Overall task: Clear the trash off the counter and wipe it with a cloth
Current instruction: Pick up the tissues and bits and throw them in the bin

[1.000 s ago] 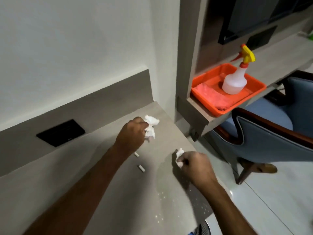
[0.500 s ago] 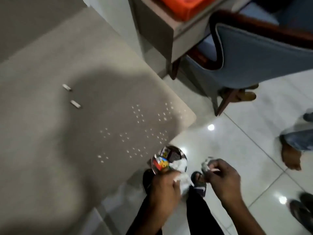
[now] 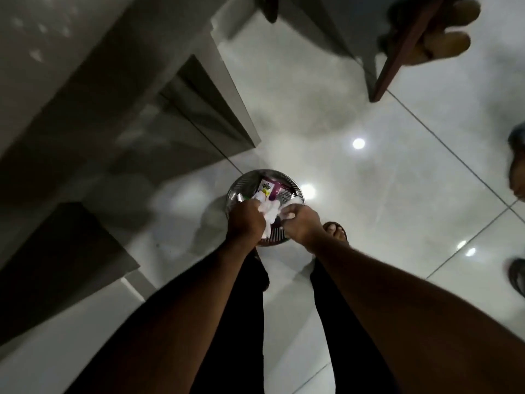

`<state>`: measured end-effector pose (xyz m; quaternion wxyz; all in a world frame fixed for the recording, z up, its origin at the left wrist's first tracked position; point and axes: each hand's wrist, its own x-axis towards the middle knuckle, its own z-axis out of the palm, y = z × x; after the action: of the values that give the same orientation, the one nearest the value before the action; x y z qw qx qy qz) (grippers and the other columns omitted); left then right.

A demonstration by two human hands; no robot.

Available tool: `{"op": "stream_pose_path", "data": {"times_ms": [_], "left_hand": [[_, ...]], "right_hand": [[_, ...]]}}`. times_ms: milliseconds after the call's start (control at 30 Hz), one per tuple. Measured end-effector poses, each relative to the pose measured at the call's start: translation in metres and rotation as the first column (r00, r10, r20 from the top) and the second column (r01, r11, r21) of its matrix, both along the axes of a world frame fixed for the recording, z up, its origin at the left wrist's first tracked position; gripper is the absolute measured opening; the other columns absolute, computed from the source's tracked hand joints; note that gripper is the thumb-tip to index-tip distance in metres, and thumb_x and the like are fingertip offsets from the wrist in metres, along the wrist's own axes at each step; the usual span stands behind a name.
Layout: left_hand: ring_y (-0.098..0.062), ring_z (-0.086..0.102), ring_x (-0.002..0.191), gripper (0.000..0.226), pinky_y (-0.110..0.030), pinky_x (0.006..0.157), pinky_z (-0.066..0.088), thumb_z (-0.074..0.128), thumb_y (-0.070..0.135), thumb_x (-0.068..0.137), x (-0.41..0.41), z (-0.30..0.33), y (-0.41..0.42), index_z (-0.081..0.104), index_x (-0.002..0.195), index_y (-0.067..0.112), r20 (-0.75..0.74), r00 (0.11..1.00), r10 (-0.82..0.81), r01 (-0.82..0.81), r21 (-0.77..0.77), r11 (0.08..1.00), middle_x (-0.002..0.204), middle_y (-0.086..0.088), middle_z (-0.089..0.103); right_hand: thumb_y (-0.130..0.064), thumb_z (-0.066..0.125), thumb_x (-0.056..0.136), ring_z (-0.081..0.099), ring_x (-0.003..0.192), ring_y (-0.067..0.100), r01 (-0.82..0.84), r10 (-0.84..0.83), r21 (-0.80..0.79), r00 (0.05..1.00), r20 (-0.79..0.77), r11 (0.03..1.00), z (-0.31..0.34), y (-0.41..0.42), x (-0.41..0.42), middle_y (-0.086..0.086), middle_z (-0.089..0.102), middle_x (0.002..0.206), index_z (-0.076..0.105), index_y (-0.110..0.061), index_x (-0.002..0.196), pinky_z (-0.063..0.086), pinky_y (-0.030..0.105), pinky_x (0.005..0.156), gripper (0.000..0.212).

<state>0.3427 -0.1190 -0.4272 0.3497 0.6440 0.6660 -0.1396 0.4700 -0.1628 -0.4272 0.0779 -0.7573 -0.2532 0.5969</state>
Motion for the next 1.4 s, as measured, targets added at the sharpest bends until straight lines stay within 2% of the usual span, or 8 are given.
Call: {"op": "stream_pose_path", "data": {"times_ms": [167,433,633,800,967,1167,1300,1400], "left_hand": [[-0.035,0.054,0.124,0.058,-0.041,0.099,0.047,0.054,0.012,0.091,-0.003,-0.003,0.008,0.04,0.147,0.018,-0.046,0.977,-0.21,0.211,0.003,0.978,0.136,-0.017,0.056],[-0.025,0.057,0.126,0.069,-0.036,0.102,0.05,0.072,0.021,0.081,0.002,0.156,0.01,0.046,0.144,0.014,0.086,0.965,-0.246,0.215,0.271,0.938,0.138,-0.008,0.06],[-0.018,0.069,0.097,0.05,-0.026,0.086,0.052,0.041,0.014,0.087,-0.016,0.356,-0.006,0.059,0.132,0.005,0.403,0.87,-0.284,-0.037,0.628,0.777,0.108,-0.007,0.075],[-0.018,0.067,0.09,0.039,-0.026,0.085,0.049,0.048,0.01,0.089,-0.094,0.438,0.059,0.063,0.124,0.002,0.432,0.883,-0.184,-0.25,0.764,0.595,0.1,-0.01,0.074],[-0.041,0.066,0.095,0.041,-0.043,0.086,0.056,0.043,0.01,0.083,-0.186,0.42,0.185,0.065,0.117,0.002,0.055,0.994,-0.09,0.005,0.83,0.558,0.107,-0.019,0.069],[-0.035,0.042,0.13,0.05,-0.044,0.11,0.042,0.031,0.026,0.096,-0.239,0.392,0.251,0.047,0.144,0.024,-0.221,0.853,-0.472,0.511,0.531,0.676,0.15,-0.012,0.042],[-0.035,0.06,0.079,0.033,-0.041,0.064,0.058,0.039,0.015,0.085,-0.243,0.383,0.249,0.069,0.089,0.005,-0.294,0.818,-0.494,0.552,0.639,0.535,0.088,-0.016,0.065],[-0.037,0.059,0.066,0.026,-0.043,0.052,0.056,0.039,0.004,0.072,-0.237,0.382,0.223,0.065,0.074,0.003,-0.254,0.907,-0.337,0.415,0.675,0.609,0.073,-0.019,0.061]], "right_hand": [[0.009,0.057,0.081,0.073,0.088,0.034,0.079,-0.078,0.022,0.996,-0.048,0.997,0.006,0.002,0.011,0.008,0.068,0.116,0.067,-0.013,0.121,0.062,0.044,0.076,0.047],[-0.022,0.052,0.09,0.07,0.086,0.034,-0.347,0.201,0.378,0.905,0.374,0.858,0.141,-0.002,0.021,0.011,0.076,0.096,0.069,-0.019,0.115,0.055,0.039,0.075,0.03],[-0.006,0.071,0.084,0.07,0.072,0.022,-0.177,-0.216,0.684,0.867,0.449,0.708,0.323,0.005,0.008,0.001,0.075,0.085,0.073,-0.014,0.092,0.053,0.03,0.068,0.011],[-0.009,0.073,0.084,0.067,0.074,0.017,-0.349,-0.176,0.816,0.865,0.47,0.461,0.423,0.069,-0.038,0.001,0.073,0.086,0.072,-0.013,0.094,0.055,0.03,0.067,0.011],[-0.021,0.064,0.089,0.065,0.081,0.028,-0.631,0.181,0.704,0.773,0.608,0.326,0.452,0.156,-0.115,0.01,0.071,0.09,0.071,-0.012,0.094,0.05,0.034,0.072,0.012],[-0.017,0.052,0.093,0.061,0.097,0.042,-0.845,0.398,0.492,0.534,0.746,0.21,0.418,0.224,-0.192,0.02,0.057,0.122,0.055,-0.011,0.131,0.056,0.044,0.08,0.039],[-0.011,0.054,0.088,0.059,0.088,0.035,-0.954,0.425,0.298,0.282,0.86,0.032,0.401,0.223,-0.208,0.015,0.068,0.099,0.068,-0.006,0.104,0.049,0.037,0.074,0.023],[-0.013,0.067,0.08,0.06,0.076,0.028,-0.962,0.452,0.271,0.254,0.855,0.029,0.403,0.211,-0.197,0.007,0.07,0.079,0.073,-0.011,0.085,0.05,0.03,0.06,0.009]]}}
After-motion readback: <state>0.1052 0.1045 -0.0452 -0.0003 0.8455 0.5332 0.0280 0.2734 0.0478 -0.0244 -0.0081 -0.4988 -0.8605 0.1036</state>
